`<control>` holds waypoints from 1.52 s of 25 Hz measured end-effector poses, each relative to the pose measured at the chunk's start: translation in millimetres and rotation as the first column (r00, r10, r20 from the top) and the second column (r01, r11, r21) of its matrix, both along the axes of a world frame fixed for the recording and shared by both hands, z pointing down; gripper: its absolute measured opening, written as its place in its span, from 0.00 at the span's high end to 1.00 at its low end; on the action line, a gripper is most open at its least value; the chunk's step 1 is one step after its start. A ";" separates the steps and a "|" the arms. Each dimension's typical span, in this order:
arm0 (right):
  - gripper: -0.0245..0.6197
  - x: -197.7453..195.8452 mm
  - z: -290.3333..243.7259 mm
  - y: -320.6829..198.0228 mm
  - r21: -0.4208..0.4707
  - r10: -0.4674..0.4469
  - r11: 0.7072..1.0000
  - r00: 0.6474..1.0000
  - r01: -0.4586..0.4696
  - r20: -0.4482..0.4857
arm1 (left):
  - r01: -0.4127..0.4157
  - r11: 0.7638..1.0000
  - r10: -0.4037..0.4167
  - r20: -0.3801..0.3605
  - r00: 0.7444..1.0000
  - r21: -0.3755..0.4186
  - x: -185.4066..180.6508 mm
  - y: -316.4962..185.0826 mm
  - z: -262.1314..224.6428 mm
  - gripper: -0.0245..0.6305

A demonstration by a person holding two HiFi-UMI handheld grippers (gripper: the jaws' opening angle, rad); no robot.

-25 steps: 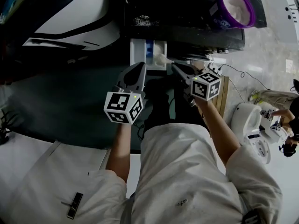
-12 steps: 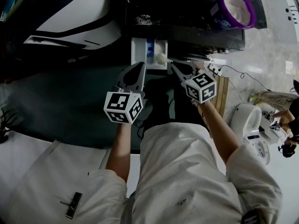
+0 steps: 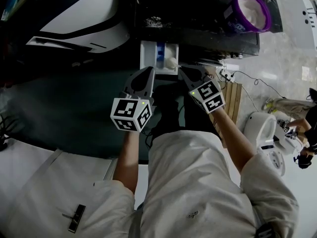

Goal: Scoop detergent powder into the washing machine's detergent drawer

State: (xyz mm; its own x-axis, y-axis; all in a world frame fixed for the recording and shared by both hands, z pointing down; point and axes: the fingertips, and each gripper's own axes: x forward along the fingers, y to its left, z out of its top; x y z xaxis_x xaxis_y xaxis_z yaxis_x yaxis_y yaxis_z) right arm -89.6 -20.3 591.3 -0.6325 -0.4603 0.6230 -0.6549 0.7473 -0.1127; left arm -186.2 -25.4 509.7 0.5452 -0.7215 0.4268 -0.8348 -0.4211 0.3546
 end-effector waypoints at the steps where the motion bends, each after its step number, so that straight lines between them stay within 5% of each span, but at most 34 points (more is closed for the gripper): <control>1: 0.95 -1.2 -0.4 0.3 0.010 -0.008 1.000 1.000 0.008 -0.012 | 0.000 1.000 0.000 -0.001 1.000 0.002 -0.3 -0.5 -0.7 0.93; 15: 0.95 -13.2 2.1 4.3 0.132 -0.131 0.978 0.972 0.159 -0.197 | 0.019 1.000 -0.019 -0.010 1.000 0.008 -8.5 -1.9 -3.1 0.93; 38: 0.95 -18.4 -14.1 8.5 0.326 -0.171 0.885 0.884 0.332 -0.435 | 0.027 0.999 -0.026 -0.011 1.000 0.027 -10.7 4.1 -10.8 0.93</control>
State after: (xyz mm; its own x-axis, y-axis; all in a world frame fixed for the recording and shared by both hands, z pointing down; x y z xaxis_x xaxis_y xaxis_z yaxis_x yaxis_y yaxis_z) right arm -108.0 -11.8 577.1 -0.5068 -0.5686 0.6480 -0.3676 0.8224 0.4341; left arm -196.9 -21.2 498.9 0.5301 -0.7470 0.4012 -0.8421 -0.4083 0.3524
